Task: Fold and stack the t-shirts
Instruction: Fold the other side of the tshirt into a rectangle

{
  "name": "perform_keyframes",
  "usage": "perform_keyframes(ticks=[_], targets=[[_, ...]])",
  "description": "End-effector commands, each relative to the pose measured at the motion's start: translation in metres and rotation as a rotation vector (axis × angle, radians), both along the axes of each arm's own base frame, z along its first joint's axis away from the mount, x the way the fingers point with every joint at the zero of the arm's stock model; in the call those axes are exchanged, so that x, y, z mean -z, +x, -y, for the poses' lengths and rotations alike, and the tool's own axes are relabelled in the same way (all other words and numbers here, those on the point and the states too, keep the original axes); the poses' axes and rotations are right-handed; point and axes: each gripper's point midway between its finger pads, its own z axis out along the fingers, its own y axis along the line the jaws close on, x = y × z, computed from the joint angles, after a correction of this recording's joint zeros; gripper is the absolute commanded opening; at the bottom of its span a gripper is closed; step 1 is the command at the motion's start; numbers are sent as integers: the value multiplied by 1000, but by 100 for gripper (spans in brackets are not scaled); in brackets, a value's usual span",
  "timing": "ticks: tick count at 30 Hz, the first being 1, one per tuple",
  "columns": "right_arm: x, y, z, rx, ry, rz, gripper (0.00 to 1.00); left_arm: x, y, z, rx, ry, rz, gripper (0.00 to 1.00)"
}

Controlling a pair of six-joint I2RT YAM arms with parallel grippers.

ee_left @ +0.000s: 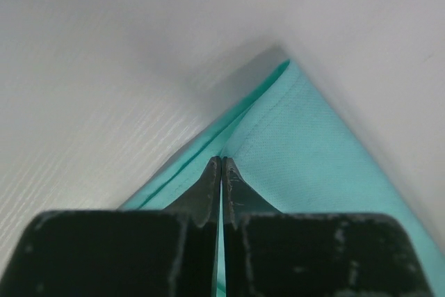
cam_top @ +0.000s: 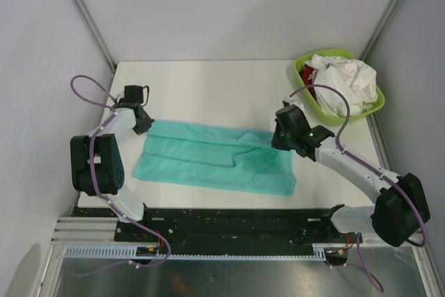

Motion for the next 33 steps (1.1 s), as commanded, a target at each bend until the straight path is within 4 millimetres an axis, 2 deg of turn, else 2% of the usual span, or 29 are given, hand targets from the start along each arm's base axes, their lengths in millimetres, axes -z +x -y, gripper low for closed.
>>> perform_keyframes(ticks=[1,7,15,21,28,33], targets=[[-10,-9,8,21,-6,11,0,-39,7,-10,-8,49,88,0],[-10,-24,4,3,-18,5,0,-36,-3,-8,-6,45,80,0],[16,-41,9,15,-28,-44,0,-16,-26,-10,-12,49,10,0],[26,-43,10,17,-40,-56,0,0,-39,-9,-20,43,-46,0],[4,-38,13,22,-22,-6,0,-21,-35,-13,-23,67,-11,0],[2,-44,13,21,-11,-21,0,-31,-39,-13,-25,70,9,0]])
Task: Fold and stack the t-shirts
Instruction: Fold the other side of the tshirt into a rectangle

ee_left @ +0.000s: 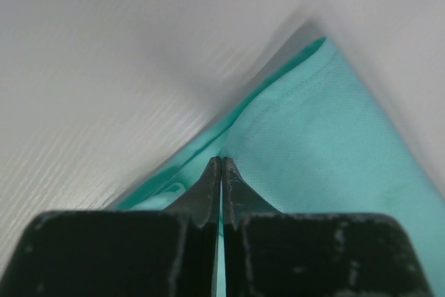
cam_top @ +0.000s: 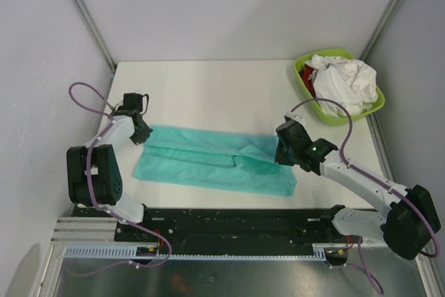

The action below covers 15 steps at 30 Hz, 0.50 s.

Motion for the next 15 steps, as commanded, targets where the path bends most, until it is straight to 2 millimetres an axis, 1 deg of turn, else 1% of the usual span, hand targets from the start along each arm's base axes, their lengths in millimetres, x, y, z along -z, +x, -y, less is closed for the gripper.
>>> perform_keyframes(ticks=[1,5,9,15], targets=[[-19,3,0,24,19,36,0,-33,5,-10,-15,46,84,0],[-14,-3,-4,16,8,23,0,-25,-2,-10,-18,42,61,0],[-3,-9,-8,6,3,-1,0,-12,-9,-9,-25,38,25,0],[10,-15,-9,2,-3,-23,0,-8,-10,-8,-27,30,14,0]])
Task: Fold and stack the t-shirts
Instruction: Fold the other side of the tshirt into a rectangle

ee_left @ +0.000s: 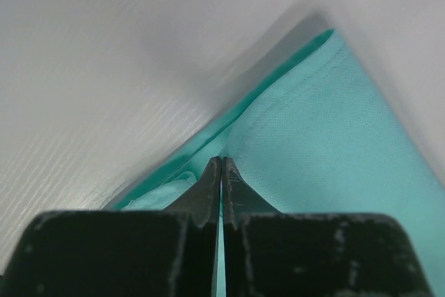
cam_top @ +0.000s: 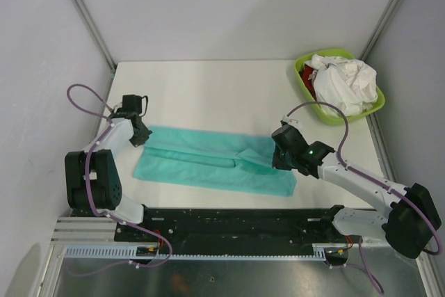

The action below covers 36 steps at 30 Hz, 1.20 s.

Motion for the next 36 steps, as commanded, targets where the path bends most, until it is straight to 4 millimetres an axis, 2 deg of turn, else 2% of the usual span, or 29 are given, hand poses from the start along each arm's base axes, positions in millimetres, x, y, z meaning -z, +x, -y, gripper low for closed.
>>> perform_keyframes(ticks=[1,6,11,13,15,17,20,23,25,30,33,36], targets=[[9,-1,2,25,-9,-5,0,1,0,-6,-20,17,0,0],[26,-5,5,30,-27,-34,1,6,-4,-3,-14,7,-14,0],[27,-4,3,21,-18,-35,3,11,-8,-3,-15,3,-31,0],[27,-4,0,11,-9,-37,5,13,-9,-1,-9,-7,-34,4],[26,-5,-2,-7,-4,-38,11,12,-8,1,-4,-16,-30,11],[21,-4,-4,-24,17,-25,21,6,-6,2,3,-17,-11,22],[1,3,-9,-47,86,20,37,-10,0,1,21,-5,36,42],[-11,13,-9,-43,119,55,44,-32,6,3,48,5,102,50],[-9,21,-9,-30,105,55,43,-46,16,16,112,-6,150,51],[1,48,-14,2,87,61,37,-68,42,87,353,-71,208,50],[4,69,-26,5,84,70,35,-68,49,127,455,-113,205,49],[14,81,-40,-16,64,60,34,-60,49,154,523,-128,179,49]])
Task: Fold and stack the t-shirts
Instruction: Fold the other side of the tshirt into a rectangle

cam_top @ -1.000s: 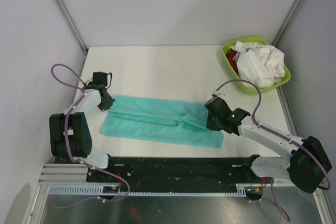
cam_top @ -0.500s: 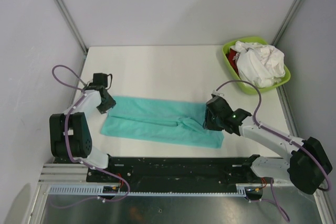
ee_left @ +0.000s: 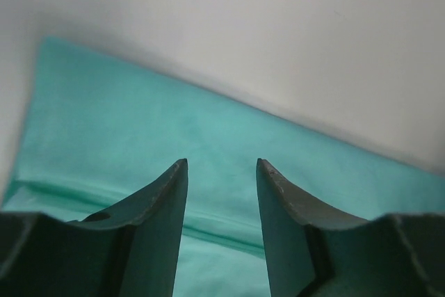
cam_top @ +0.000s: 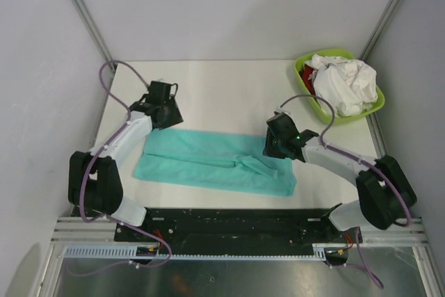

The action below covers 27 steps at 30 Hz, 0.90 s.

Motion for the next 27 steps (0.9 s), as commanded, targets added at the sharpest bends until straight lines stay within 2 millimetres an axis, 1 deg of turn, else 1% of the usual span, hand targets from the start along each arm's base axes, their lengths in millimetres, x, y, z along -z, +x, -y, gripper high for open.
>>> perform_keyframes(ticks=[1,4,8,12,17,21,24,27], targets=[[-10,37,-31,-36,22,80,34,3,4,42,135,-22,-14,48],[2,32,-44,-73,-8,49,33,11,0,52,164,-13,-34,47],[6,14,-58,-121,-22,30,33,18,-3,53,169,-1,-49,44],[1,-11,-72,-167,-24,15,32,19,-4,53,170,2,-53,44],[-11,-45,-81,-207,-36,12,32,19,-2,52,171,9,-51,43],[-15,-69,-91,-244,-30,-2,32,20,-1,52,172,11,-55,43],[-17,-78,-93,-255,-29,-4,32,22,-2,52,173,12,-59,42],[-24,-76,-87,-234,-35,18,32,22,-2,52,177,11,-58,42]])
